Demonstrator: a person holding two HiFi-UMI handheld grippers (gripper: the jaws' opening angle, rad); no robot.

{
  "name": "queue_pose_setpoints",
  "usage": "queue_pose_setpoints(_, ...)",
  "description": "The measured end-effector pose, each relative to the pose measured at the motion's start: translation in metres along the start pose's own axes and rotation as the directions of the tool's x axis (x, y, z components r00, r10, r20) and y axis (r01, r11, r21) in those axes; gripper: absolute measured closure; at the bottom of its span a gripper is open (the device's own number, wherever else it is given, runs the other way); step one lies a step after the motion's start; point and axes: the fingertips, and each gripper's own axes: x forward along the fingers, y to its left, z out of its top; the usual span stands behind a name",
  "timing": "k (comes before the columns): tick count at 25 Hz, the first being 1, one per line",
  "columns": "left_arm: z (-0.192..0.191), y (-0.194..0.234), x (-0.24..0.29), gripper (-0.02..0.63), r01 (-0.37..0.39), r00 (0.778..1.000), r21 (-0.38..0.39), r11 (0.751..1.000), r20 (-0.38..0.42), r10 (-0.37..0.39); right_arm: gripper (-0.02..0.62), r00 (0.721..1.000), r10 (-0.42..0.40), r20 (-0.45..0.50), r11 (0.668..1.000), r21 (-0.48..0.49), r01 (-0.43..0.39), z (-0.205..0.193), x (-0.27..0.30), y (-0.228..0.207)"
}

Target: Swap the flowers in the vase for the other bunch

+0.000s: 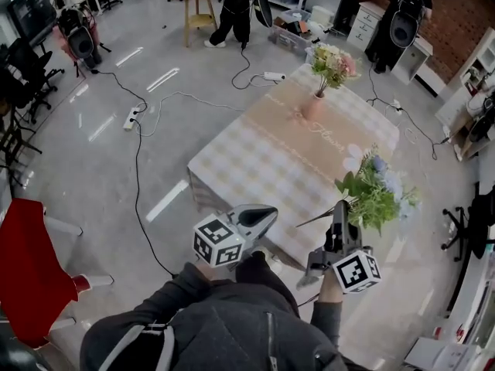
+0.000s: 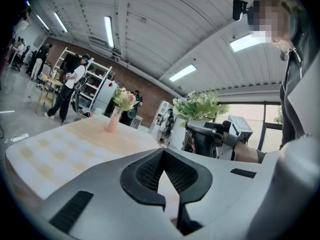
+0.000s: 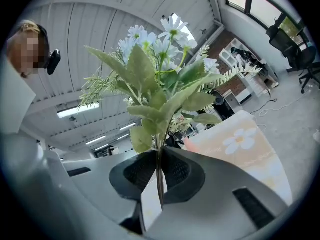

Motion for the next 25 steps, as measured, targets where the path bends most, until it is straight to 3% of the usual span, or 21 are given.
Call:
queue_pose_setpoints(5, 0.028, 0.029, 0.037, 0.597, -0.031, 1.000, -0.013, 0.999, 0.000, 0.031, 0.565, 1.000, -0.008, -0.025, 1.000, -0.001, 0.008, 0.023, 0.049, -0.031)
queue_pose_setpoints(14, 0.033, 0.075, 0.062, 0.597, -0.072, 0.997, -0.043, 0.996, -0.017, 0.071, 0.565, 0.999, -0.035, -0.036, 0.998, 0.049, 0.037, 0.013, 0.087, -0.068)
queue_pose_setpoints(25, 0.036, 0.088, 0.106, 0.597, 0.005, 0.998, -0.069, 0.998, -0.056, -0.009, 0.565, 0.994, -0.103, -0.035, 0.987, 0.118, 0.107, 0.003, 0.099, -0.094)
